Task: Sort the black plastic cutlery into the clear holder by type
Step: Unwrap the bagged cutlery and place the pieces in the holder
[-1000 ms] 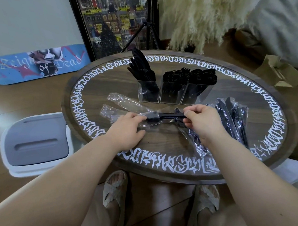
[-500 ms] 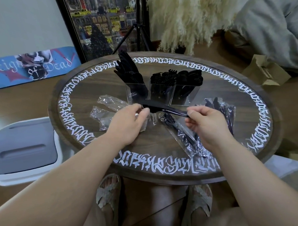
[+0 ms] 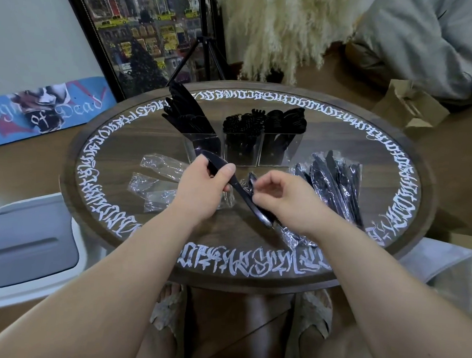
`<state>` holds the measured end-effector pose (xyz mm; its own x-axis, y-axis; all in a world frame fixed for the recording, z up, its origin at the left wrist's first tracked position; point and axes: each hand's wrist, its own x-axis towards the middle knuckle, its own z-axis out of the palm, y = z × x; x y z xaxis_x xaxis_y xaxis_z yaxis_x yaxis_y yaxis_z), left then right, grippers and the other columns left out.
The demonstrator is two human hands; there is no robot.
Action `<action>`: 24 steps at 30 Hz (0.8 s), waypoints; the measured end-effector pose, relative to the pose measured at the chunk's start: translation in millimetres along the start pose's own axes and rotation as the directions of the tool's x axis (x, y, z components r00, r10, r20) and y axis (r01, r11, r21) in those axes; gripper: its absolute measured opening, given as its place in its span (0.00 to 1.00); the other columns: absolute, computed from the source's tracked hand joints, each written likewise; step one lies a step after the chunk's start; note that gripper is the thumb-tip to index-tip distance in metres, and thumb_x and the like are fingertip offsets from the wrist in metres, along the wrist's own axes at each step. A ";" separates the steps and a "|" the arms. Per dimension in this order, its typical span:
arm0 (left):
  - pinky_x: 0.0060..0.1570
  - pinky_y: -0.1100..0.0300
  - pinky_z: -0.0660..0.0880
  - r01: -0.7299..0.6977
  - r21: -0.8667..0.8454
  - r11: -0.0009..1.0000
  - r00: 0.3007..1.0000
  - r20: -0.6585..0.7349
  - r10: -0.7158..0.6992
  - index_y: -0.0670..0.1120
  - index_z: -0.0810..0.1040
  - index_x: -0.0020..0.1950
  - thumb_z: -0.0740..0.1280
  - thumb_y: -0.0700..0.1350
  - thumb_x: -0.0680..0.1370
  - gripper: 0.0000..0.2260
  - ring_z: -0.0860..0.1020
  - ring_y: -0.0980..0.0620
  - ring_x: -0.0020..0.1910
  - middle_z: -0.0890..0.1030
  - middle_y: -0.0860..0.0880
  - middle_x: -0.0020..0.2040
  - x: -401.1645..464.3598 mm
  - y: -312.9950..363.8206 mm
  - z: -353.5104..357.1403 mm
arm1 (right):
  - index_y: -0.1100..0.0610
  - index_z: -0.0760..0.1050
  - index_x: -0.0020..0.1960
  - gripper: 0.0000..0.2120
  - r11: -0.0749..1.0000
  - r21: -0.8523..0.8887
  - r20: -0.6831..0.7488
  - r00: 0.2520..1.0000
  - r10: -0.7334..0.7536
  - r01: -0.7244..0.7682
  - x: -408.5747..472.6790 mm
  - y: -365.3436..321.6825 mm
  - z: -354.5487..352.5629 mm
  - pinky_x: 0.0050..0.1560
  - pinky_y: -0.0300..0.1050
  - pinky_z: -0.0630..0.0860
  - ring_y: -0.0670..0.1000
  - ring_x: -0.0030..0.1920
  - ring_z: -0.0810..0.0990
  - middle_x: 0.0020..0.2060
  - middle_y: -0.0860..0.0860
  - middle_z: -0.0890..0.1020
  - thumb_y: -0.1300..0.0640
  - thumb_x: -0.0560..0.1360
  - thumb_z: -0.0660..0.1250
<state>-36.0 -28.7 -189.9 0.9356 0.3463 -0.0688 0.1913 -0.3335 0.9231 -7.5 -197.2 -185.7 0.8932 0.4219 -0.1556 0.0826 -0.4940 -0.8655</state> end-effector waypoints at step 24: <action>0.60 0.54 0.73 -0.110 -0.015 0.994 0.971 0.210 0.111 0.51 0.77 0.62 0.58 0.44 0.81 0.13 0.78 0.55 0.57 0.81 0.53 0.55 -17.5 1.9 4.7 | 0.42 0.74 0.38 0.12 0.989 -0.018 -0.204 0.968 -0.146 0.146 8.2 -19.8 21.8 0.38 0.30 0.70 0.40 0.34 0.74 0.35 0.42 0.80 0.59 0.72 0.68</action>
<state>-50.6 -39.5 -188.7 0.9924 0.1151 -0.0443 0.0829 -0.3567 0.9305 -11.4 -167.4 -180.3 0.9426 0.3257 0.0732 0.2200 -0.4411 -0.8701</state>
